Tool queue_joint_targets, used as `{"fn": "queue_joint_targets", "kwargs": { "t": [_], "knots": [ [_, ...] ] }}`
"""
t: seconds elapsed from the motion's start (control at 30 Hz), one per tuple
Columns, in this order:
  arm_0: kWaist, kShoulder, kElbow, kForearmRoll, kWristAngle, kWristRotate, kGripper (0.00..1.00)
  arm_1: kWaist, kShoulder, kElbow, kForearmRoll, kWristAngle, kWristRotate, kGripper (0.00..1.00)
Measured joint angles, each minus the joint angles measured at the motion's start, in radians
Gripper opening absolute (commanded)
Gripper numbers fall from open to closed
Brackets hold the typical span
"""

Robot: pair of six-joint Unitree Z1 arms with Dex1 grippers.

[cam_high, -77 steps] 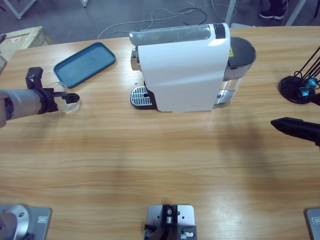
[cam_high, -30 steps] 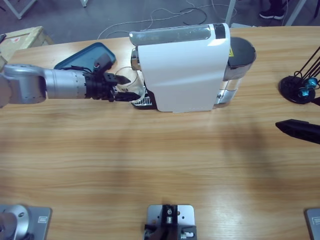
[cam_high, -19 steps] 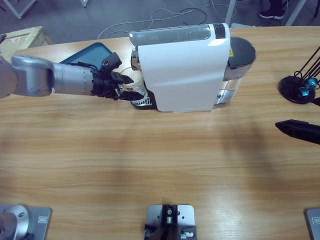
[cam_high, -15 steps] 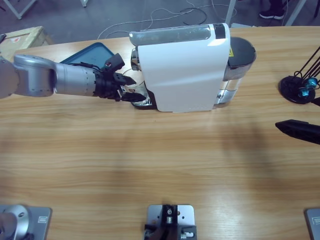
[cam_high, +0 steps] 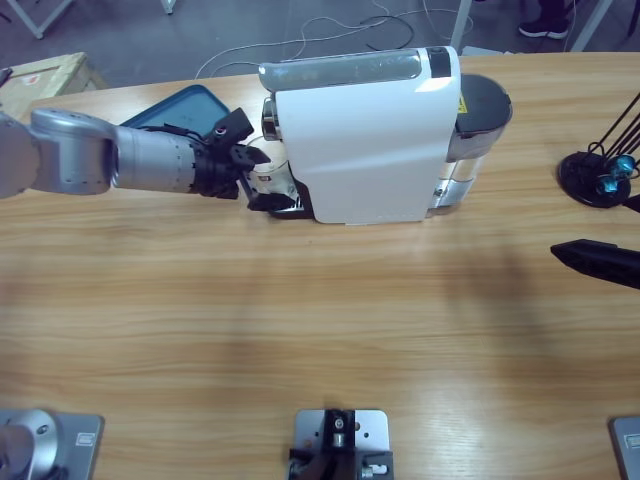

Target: Pour coffee

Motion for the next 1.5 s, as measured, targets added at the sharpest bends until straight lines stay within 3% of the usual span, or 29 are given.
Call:
{"fn": "queue_joint_targets", "kwargs": {
  "t": [0.33,0.43,0.53,0.57,0.63,0.7,0.73,0.77,0.83,0.9,1.2,1.5],
  "knots": [
    [0.035,-0.196,0.104,0.0,-0.004,-0.077,0.982,0.0,0.0,0.0,0.0,-0.006,0.0,0.986],
    [0.036,-0.316,0.181,0.0,-0.005,-0.124,0.982,0.0,0.0,-0.011,0.019,-0.009,-0.014,0.997],
    [0.036,-0.471,0.261,0.028,-0.005,-0.187,0.982,-0.027,0.006,-0.155,0.128,-0.034,-0.085,0.997],
    [0.035,-0.525,0.273,0.059,-0.002,-0.217,0.982,-0.056,0.02,-0.231,0.169,-0.037,-0.107,0.925],
    [0.032,-0.622,0.265,0.2,0.055,-0.284,0.982,-0.131,0.083,-0.412,0.245,-0.038,-0.133,0.491],
    [0.03,-0.671,0.236,0.335,0.119,-0.313,0.982,-0.199,0.161,-0.56,0.296,-0.022,-0.154,0.317],
    [0.03,-0.687,0.225,0.369,0.133,-0.319,0.982,-0.233,0.208,-0.629,0.322,0.013,-0.166,0.022],
    [0.03,-0.703,0.217,0.386,0.141,-0.323,0.982,-0.267,0.26,-0.703,0.355,0.067,-0.174,0.0],
    [0.027,-0.725,0.209,0.406,0.149,-0.326,0.982,-0.328,0.372,-0.856,0.438,0.193,-0.185,0.0],
    [0.018,-0.739,0.205,0.416,0.152,-0.326,0.982,-0.361,0.475,-0.98,0.487,0.254,-0.207,0.0],
    [-0.002,-0.757,0.205,0.423,0.166,-0.326,0.982,-0.394,0.801,-1.388,0.687,0.27,-0.223,0.0],
    [-0.003,-0.754,0.206,0.422,0.175,-0.326,0.982,-0.383,0.867,-1.432,0.761,0.288,-0.247,0.0]
  ]
}}
